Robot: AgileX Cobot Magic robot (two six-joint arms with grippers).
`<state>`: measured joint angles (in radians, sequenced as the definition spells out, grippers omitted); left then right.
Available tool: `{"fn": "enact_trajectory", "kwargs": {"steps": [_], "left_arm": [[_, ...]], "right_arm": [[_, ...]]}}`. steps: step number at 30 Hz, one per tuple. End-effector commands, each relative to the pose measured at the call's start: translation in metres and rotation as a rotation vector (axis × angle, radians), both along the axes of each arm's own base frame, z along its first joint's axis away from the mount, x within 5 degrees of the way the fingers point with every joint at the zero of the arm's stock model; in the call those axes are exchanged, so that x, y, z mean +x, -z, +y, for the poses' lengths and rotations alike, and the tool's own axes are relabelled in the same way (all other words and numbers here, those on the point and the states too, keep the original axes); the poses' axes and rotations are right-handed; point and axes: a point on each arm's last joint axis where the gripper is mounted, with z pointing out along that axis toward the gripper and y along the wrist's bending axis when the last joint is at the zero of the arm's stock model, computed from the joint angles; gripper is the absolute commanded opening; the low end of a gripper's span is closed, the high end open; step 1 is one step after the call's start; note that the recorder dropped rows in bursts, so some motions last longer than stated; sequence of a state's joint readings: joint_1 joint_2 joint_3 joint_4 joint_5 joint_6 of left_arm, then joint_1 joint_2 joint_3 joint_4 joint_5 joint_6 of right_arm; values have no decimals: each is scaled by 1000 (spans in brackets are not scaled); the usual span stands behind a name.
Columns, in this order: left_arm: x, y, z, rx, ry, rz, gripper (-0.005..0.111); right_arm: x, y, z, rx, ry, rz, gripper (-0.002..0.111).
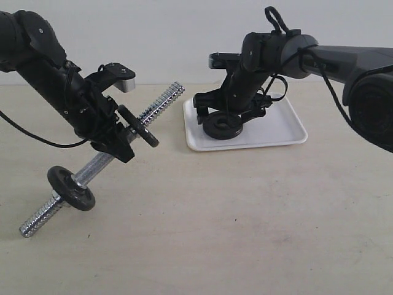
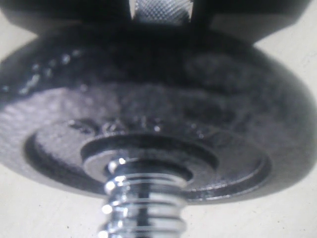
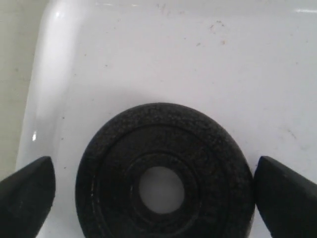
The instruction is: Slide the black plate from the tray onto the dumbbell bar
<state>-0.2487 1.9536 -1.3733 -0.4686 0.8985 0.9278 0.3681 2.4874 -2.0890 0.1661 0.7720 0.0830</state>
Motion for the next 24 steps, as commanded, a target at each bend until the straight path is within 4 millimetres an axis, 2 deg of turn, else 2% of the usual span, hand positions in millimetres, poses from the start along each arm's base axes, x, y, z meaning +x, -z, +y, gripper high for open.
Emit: {"fn": "enact_trajectory", "kwargs": {"steps": [1, 12, 24], "left_arm": [[0, -34, -5, -101, -55, -71, 4], [-1, -34, -6, -100, -47, -53, 4], [-3, -34, -6, -100, -40, -39, 4]], "right_arm": [[-5, 3, 5, 12, 0, 38, 105], [-16, 4, 29, -116, -45, -12, 105], [-12, 14, 20, -234, -14, -32, 105]]}}
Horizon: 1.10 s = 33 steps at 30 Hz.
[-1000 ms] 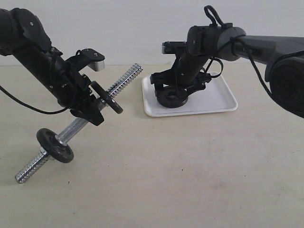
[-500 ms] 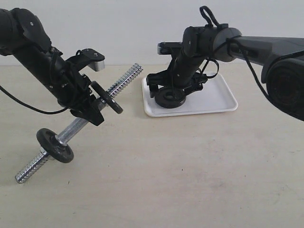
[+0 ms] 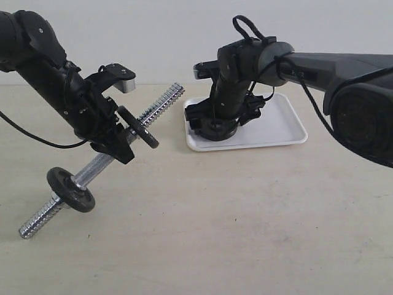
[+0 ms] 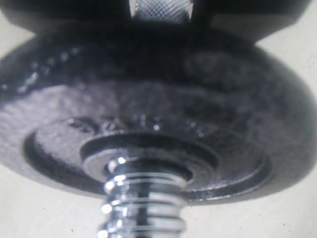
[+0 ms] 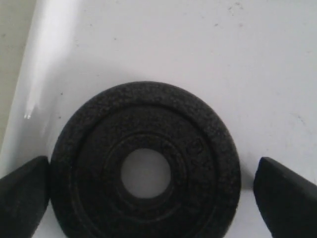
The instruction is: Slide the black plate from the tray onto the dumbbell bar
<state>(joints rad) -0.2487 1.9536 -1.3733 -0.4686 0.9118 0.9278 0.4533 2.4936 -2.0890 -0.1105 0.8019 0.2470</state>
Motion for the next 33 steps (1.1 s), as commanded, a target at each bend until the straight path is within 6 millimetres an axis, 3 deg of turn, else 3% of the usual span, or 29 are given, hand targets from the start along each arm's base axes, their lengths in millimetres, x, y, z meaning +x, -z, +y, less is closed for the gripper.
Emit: {"fn": "enact_trajectory", "kwargs": {"steps": [1, 16, 25, 33], "left_arm": [[-2, -34, -6, -100, -45, -51, 4], [-2, -34, -6, -104, -46, -48, 4], [-2, -34, -6, -104, -44, -43, 4], [-2, -34, -6, -104, -44, -43, 4]], "right_arm": [[1, 9, -5, -45, 11, 3, 105], [3, 12, -4, -19, 45, -3, 105], [-6, 29, -3, -7, 87, 116, 105], [-10, 30, -4, -18, 97, 166, 105]]}}
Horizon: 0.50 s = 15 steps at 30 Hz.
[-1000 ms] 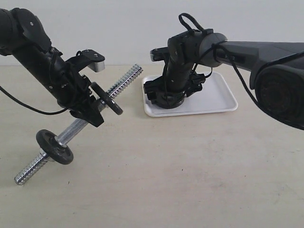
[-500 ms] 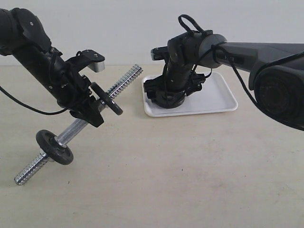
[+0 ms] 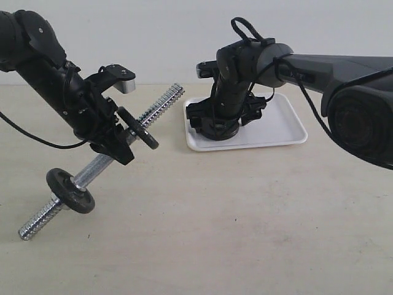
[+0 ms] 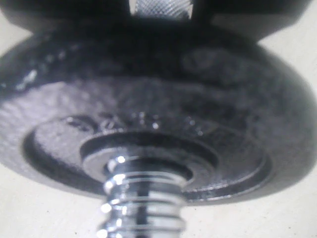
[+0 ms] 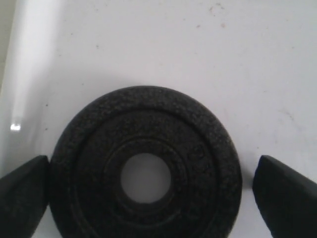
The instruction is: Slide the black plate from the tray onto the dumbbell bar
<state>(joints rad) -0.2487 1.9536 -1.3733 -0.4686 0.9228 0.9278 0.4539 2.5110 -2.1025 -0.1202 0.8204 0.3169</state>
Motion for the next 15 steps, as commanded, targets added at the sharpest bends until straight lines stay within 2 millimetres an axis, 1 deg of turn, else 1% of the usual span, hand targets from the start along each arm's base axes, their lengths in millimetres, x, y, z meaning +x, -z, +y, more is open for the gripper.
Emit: {"fn": "enact_trajectory", "kwargs": {"steps": [1, 15], "left_arm": [[-1, -34, -6, -104, -49, -53, 4], [-1, -34, -6, -104, -48, -51, 4]], "right_arm": [[-10, 24, -4, -21, 38, 145, 105], [-10, 23, 3, 62, 58, 139, 105]]}}
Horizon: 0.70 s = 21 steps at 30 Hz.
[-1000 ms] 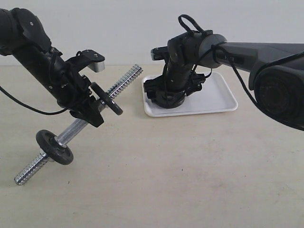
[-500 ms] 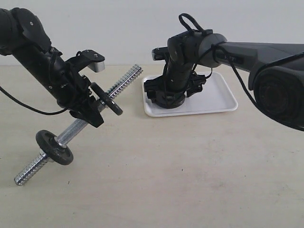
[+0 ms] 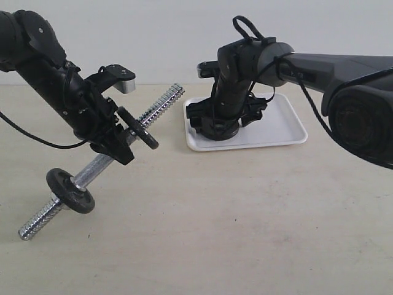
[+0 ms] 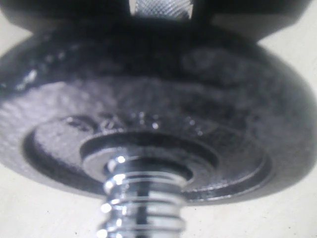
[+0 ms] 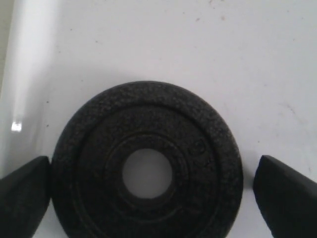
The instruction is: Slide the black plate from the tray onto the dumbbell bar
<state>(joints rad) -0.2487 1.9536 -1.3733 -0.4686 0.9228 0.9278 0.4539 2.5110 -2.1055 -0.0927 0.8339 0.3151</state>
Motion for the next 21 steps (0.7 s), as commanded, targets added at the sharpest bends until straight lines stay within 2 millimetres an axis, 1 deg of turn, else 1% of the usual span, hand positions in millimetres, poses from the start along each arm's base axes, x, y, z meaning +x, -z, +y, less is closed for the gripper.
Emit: {"fn": "enact_trajectory", "kwargs": {"steps": [1, 19, 20, 21], "left_arm": [[-1, -34, -6, -104, -48, -51, 4], [-1, -34, -6, -104, -48, -51, 4], [-1, -34, -6, -104, -48, -51, 4], [-1, -34, -6, -104, -48, -51, 4]], "right_arm": [[-7, 23, 2, 50, 48, 108, 105], [-6, 23, 2, 44, 40, 98, 105], [-6, 23, 2, 44, 40, 98, 105], [-7, 23, 1, 42, 40, 101, 101]]}}
